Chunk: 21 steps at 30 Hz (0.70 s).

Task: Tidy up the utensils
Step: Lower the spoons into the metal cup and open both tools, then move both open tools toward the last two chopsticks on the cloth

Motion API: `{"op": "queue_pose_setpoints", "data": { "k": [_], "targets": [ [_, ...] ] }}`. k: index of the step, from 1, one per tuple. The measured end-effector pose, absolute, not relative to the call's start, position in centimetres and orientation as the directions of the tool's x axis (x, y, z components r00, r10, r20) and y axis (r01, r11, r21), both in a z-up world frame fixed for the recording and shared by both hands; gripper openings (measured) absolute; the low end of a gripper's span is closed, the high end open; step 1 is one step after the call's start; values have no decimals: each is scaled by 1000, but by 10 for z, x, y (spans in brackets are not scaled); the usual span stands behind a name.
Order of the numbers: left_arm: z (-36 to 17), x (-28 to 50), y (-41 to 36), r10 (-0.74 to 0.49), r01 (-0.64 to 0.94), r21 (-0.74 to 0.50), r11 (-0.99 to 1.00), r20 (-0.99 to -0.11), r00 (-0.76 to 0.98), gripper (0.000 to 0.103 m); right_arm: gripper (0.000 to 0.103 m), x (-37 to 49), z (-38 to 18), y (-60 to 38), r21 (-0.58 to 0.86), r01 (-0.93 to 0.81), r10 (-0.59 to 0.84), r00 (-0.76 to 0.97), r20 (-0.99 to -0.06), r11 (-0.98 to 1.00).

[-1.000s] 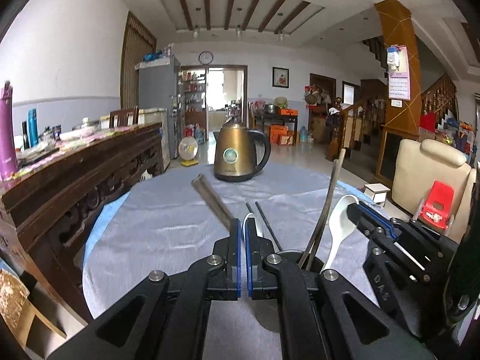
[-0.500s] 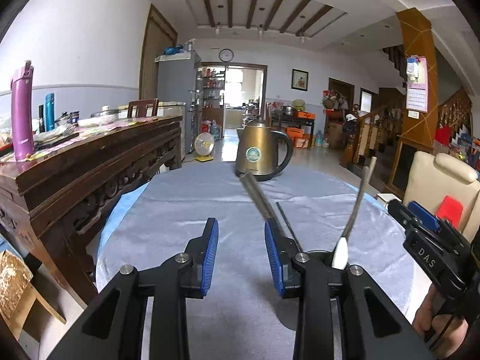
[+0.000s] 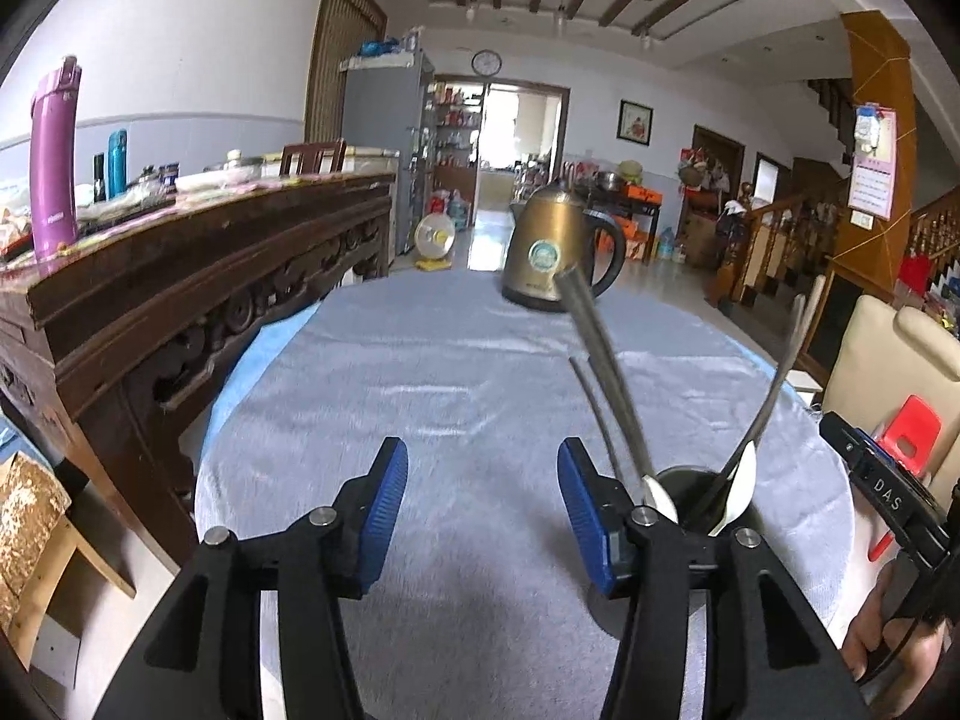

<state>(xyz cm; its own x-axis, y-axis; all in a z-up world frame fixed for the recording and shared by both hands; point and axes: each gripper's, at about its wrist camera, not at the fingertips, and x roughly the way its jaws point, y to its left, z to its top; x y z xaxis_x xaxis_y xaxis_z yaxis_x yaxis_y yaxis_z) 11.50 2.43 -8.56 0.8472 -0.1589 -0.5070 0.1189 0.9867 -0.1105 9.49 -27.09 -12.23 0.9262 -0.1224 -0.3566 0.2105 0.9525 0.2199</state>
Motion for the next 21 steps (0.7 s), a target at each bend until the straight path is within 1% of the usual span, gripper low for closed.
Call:
{"op": "queue_pose_setpoints", "data": {
  "k": [7, 21],
  "targets": [
    [-96, 124, 27, -120, 80, -96, 992, -555, 823, 56, 52, 104, -136, -278, 254, 240, -116, 900, -421, 937],
    [-111, 138, 38, -59, 17, -74, 997, -616, 786, 58, 52, 112, -150, -279, 270, 255, -99, 870, -483, 929]
  ]
}}
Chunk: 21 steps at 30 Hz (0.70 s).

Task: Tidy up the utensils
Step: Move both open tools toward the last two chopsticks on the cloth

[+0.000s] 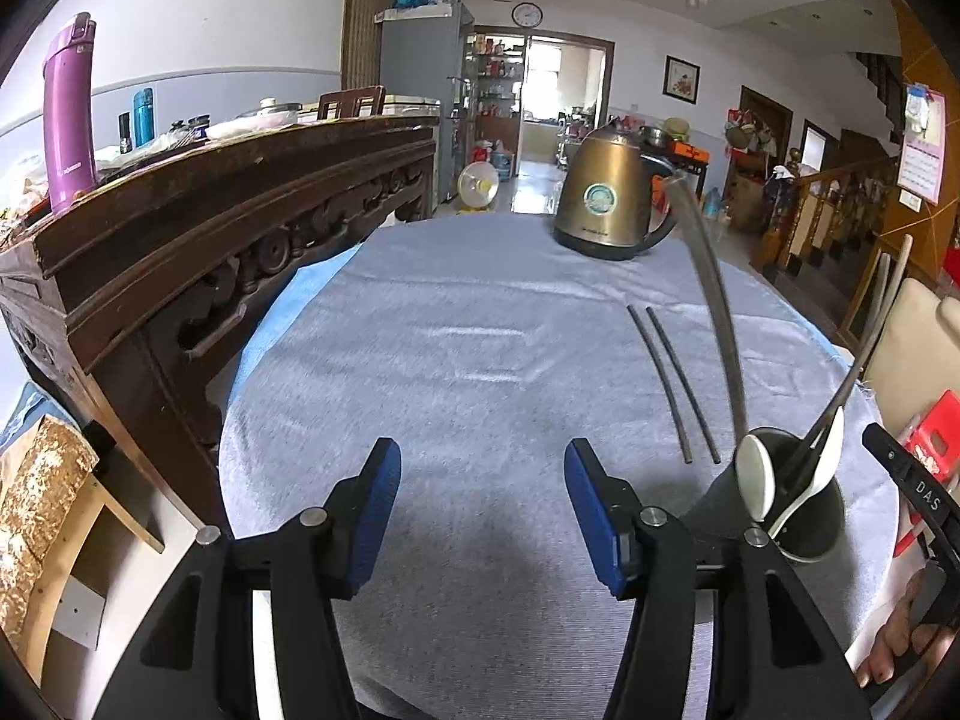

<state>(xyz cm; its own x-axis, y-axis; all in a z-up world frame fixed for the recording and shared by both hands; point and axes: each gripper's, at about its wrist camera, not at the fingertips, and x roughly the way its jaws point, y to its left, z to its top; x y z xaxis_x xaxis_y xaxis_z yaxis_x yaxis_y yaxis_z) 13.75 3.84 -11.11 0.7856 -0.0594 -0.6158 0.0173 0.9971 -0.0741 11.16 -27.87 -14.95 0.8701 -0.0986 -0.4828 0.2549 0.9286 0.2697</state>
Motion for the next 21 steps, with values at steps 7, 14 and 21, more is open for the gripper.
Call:
{"op": "queue_pose_setpoints", "data": {
  "k": [7, 14, 21],
  "targets": [
    [-120, 144, 43, -42, -3, -69, 998, -641, 766, 58, 52, 116, -154, -275, 264, 246, -85, 860, -503, 933],
    [-128, 149, 47, -34, -18, -71, 997, -663, 748, 58, 52, 121, -160, -273, 262, 238, -68, 848, -526, 935],
    [-134, 153, 48, -29, -23, -68, 997, -676, 736, 58, 52, 126, -168, -272, 265, 230, -48, 833, -552, 937]
  ]
}}
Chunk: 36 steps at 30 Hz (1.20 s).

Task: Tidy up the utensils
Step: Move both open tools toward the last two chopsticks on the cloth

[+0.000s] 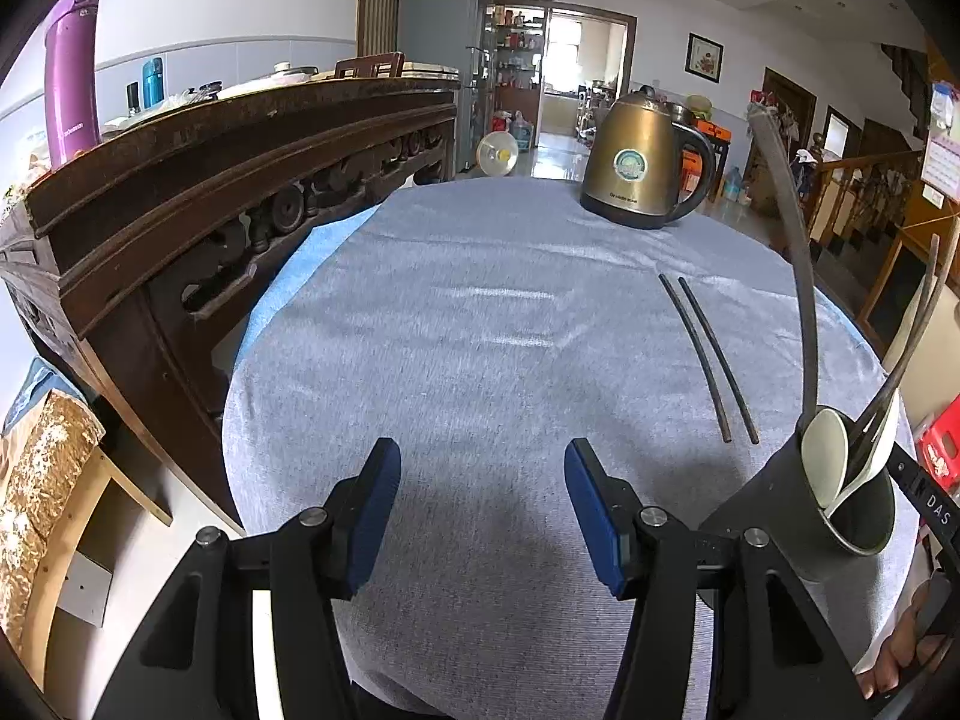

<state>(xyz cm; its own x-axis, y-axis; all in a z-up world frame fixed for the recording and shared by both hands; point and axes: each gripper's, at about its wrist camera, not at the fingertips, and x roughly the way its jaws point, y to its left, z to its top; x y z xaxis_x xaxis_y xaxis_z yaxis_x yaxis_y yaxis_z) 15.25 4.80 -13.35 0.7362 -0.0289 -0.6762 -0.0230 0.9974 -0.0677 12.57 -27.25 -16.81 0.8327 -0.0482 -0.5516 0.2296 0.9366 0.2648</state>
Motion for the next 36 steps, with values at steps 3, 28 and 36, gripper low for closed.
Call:
{"op": "queue_pose_setpoints", "data": {
  "k": [3, 28, 36],
  "targets": [
    [-136, 154, 48, -27, -25, -66, 997, -682, 731, 58, 52, 127, -169, -271, 262, 222, -42, 830, -556, 939],
    [-160, 175, 51, 1, -52, -48, 997, -723, 691, 58, 52, 150, -193, -284, 306, 224, -21, 835, -549, 925],
    [-162, 184, 52, 5, -57, -49, 997, -715, 699, 58, 52, 165, -199, -297, 372, 236, 30, 810, -586, 898]
  ]
}}
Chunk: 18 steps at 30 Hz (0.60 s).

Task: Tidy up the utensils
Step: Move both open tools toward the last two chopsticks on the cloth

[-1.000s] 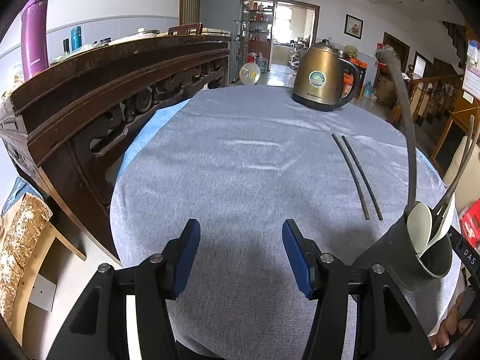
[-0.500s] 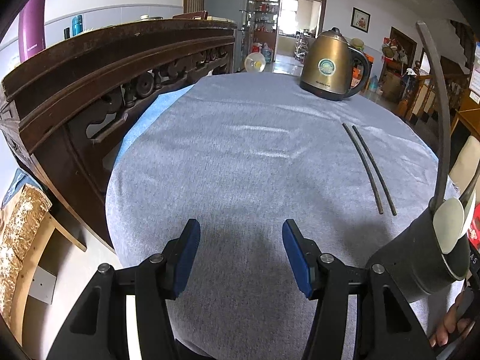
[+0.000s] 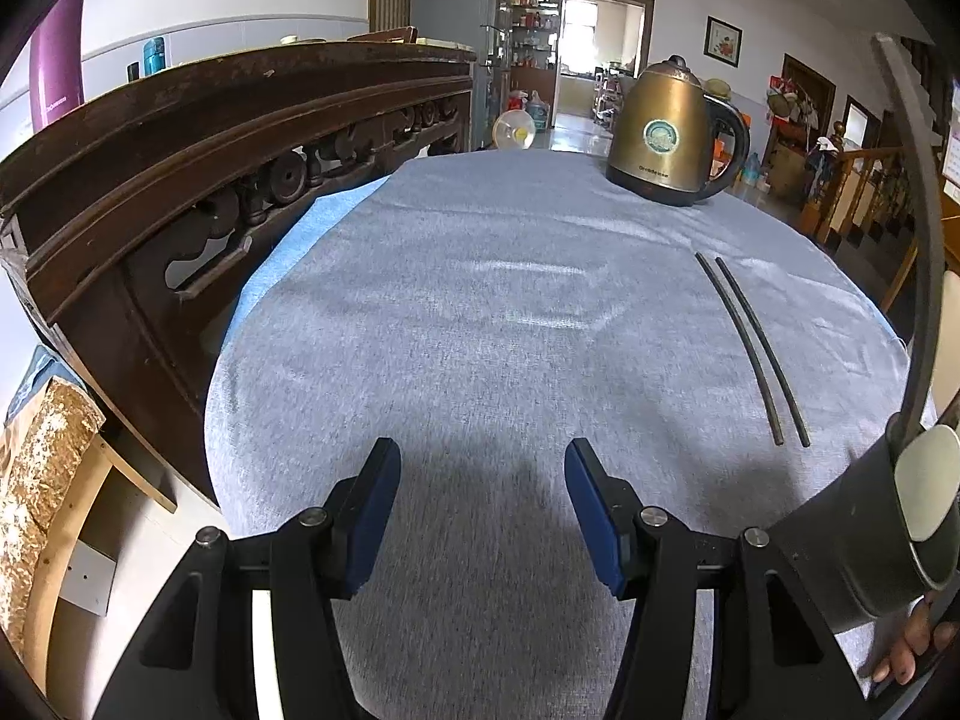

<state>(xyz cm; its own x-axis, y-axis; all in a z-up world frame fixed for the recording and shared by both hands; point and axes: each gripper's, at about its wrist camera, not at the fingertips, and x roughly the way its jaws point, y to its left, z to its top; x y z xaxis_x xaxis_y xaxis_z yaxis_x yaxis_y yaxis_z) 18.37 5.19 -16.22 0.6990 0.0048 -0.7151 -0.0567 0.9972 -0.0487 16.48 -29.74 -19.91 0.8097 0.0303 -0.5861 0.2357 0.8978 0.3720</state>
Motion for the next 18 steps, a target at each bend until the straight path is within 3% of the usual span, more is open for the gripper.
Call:
{"op": "queue_pose_setpoints", "data": {
  "k": [9, 18],
  "targets": [
    [-162, 184, 54, 10, -62, -44, 997, -724, 690, 58, 52, 161, -206, -309, 432, 258, 50, 811, -583, 864],
    [-156, 178, 62, 6, -67, -54, 996, -736, 677, 58, 52, 157, -204, -303, 396, 252, 26, 817, -576, 883]
  ]
}}
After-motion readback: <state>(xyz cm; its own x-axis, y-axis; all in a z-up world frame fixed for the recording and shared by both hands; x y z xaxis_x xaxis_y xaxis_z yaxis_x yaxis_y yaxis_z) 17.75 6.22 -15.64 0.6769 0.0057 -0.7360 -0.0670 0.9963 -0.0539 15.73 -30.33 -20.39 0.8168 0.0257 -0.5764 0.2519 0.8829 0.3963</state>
